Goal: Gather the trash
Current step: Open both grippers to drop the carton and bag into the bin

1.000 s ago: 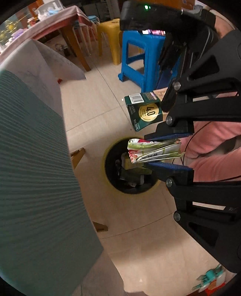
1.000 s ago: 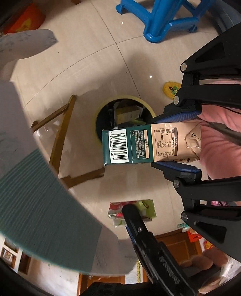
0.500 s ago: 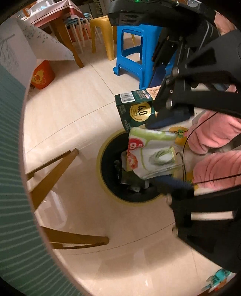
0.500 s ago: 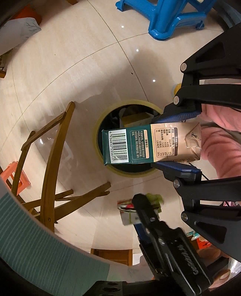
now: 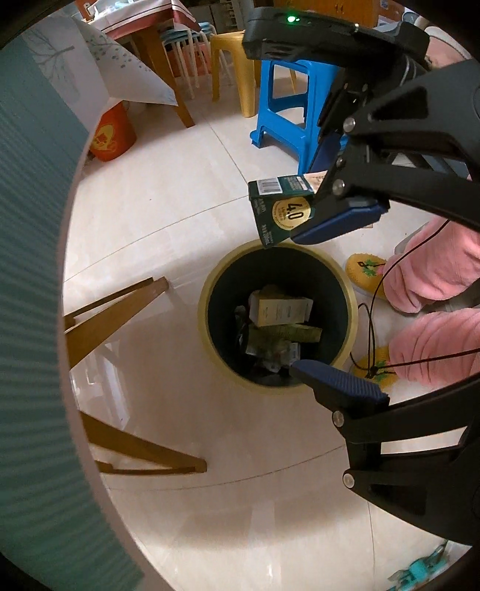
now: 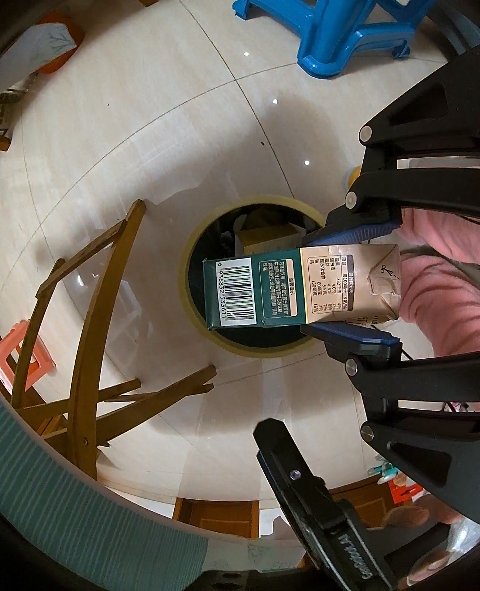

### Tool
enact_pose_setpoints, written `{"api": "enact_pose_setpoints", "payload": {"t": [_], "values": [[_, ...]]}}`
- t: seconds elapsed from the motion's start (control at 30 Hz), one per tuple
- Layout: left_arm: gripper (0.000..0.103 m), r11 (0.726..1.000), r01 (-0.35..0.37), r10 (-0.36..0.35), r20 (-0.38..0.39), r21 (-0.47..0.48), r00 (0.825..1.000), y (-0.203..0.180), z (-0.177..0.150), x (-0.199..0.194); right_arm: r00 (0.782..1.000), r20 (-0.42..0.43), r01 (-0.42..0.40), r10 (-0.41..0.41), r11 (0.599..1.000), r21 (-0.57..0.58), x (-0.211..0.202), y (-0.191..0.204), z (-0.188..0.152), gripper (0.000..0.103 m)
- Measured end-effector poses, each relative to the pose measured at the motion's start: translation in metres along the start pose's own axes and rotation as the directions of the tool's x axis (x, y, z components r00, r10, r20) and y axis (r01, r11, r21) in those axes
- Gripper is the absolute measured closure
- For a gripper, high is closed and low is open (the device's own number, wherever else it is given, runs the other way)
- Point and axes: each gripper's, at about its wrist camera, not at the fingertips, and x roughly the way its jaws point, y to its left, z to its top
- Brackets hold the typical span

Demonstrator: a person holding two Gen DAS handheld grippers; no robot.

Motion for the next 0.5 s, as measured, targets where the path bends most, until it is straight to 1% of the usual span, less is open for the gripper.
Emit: {"api": "enact_pose_setpoints", "payload": {"t": [0.13, 0.27, 0.33, 0.37, 0.4, 0.5], "values": [[0.041, 1.000, -0.008, 0.008, 0.012, -0.004, 1.000, 0.005, -0.005, -0.014, 1.000, 0.006, -0.007, 0.007, 1.000, -0.011, -0.002, 0.009, 0.003, 0.064], [0.041, 1.000, -0.010, 0.011, 0.021, -0.008, 1.000, 0.006, -0.007, -0.022, 0.999, 0.015, -0.032, 0.032, 0.999, -0.006, -0.003, 0.018, 0.009, 0.063], [0.041, 1.000, -0.012, 0.012, 0.028, -0.011, 1.000, 0.006, -0.008, -0.027, 0.999, 0.021, -0.034, 0.034, 0.999, -0.009, -0.006, 0.021, 0.010, 0.056], [0.041, 1.000, -0.014, 0.014, 0.030, -0.013, 0.999, 0.005, -0.009, -0.030, 0.999, 0.025, -0.034, 0.035, 0.999, -0.009, -0.007, 0.022, 0.010, 0.050], [0.041, 1.000, -0.015, 0.015, 0.030, -0.016, 0.999, 0.006, -0.009, -0.034, 0.999, 0.031, -0.033, 0.033, 0.999, -0.008, -0.009, 0.023, 0.011, 0.048], [0.041, 1.000, -0.017, 0.017, 0.032, -0.023, 0.999, 0.005, -0.010, -0.046, 0.998, 0.043, -0.039, 0.039, 0.999, 0.001, -0.018, 0.025, 0.011, 0.048]]}}
